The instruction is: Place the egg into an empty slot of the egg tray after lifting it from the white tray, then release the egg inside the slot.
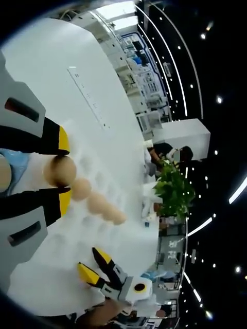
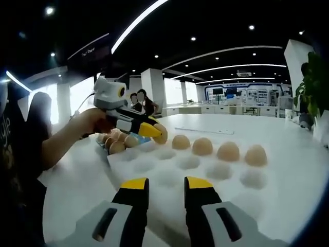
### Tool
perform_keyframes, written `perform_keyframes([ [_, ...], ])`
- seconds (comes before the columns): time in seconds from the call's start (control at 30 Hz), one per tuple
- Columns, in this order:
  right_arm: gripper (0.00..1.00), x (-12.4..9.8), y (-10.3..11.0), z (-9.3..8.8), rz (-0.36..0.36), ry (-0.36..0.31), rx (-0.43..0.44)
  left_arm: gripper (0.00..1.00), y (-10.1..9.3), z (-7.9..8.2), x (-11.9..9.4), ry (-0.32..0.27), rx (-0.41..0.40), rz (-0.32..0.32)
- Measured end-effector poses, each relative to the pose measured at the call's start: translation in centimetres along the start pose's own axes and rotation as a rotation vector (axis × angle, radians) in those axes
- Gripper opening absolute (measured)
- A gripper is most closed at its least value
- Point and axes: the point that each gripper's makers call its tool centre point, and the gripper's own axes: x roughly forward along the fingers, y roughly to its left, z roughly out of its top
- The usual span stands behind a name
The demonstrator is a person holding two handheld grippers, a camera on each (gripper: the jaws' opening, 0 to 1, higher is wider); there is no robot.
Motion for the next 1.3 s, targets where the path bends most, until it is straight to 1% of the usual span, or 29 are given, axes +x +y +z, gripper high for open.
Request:
perform_keyframes([
  [0.07, 0.32, 0.0, 0.2, 0.0, 0.003, 0.009, -0.01, 0.25, 0.1, 0.0, -0.3, -0.006, -0.003, -0.001],
  [0.1, 0.4, 0.0, 0.8, 0.1, 0.018, 0.023, -0.014, 0.25, 0.1, 0.0, -0.5, -0.007, -0.004, -0.001],
  [0.13, 0.48, 0.0, 1.5, 0.3, 0.046, 0.027, 0.027, 0.25, 0.0, 0.0, -0.7, -0.007, -0.001, 0.0],
  [0.17, 0.57, 0.1, 2.0, 0.7, 0.061, 0.019, 0.102, 0.25, 0.1, 0.0, -0.9, -0.007, 0.003, 0.003],
  [0.2, 0.67, 0.2, 1.8, 1.1, 0.05, 0.008, 0.117, 0.25, 0.2, 0.1, -1.0, -0.008, 0.005, 0.005],
  [0.23, 0.68, 0.1, 1.4, 1.1, 0.029, 0.024, 0.101, 0.25, 0.3, 0.1, -1.1, -0.01, 0.003, 0.007],
  [0.27, 0.67, 0.1, 1.1, 1.1, 0.011, 0.032, 0.063, 0.25, 0.4, 0.2, -1.1, -0.013, 0.003, 0.009],
  [0.3, 0.68, 0.2, 0.4, 1.1, -0.033, 0.039, -0.002, 0.25, 0.5, 0.2, -1.2, -0.014, 0.003, 0.009],
  [0.33, 0.68, 0.2, 0.0, 0.9, -0.057, 0.056, -0.014, 0.25, 0.7, 0.2, -1.1, -0.014, 0.001, 0.009],
  [0.4, 0.68, 0.5, 0.5, 0.7, -0.045, 0.063, -0.002, 0.25, 0.8, 0.1, -1.2, -0.016, -0.001, 0.011],
  [0.47, 0.68, 0.5, 0.8, 0.5, -0.026, 0.068, 0.027, 0.25, 1.0, 0.1, -1.2, -0.02, -0.005, 0.009],
  [0.57, 0.68, 0.6, 0.8, 0.6, -0.027, 0.073, 0.017, 0.25, 0.9, 0.0, -1.8, -0.024, -0.004, 0.011],
  [0.77, 0.68, 0.5, 0.5, 1.0, -0.045, 0.087, -0.012, 0.25, 1.1, 0.4, -2.1, -0.03, -0.003, 0.008],
  [0.87, 0.68, 0.5, 0.6, 0.9, -0.048, 0.099, -0.024, 0.25, 1.1, 0.3, -2.3, -0.033, -0.001, 0.007],
  [1.1, 0.67, 0.7, 0.8, 0.8, -0.037, 0.117, -0.032, 0.25, 1.1, 0.5, -3.6, -0.042, 0.006, 0.016],
  [1.3, 0.67, 0.9, 1.2, 0.8, -0.03, 0.12, -0.044, 0.25, 1.5, 0.4, -3.6, -0.043, 0.006, 0.026],
])
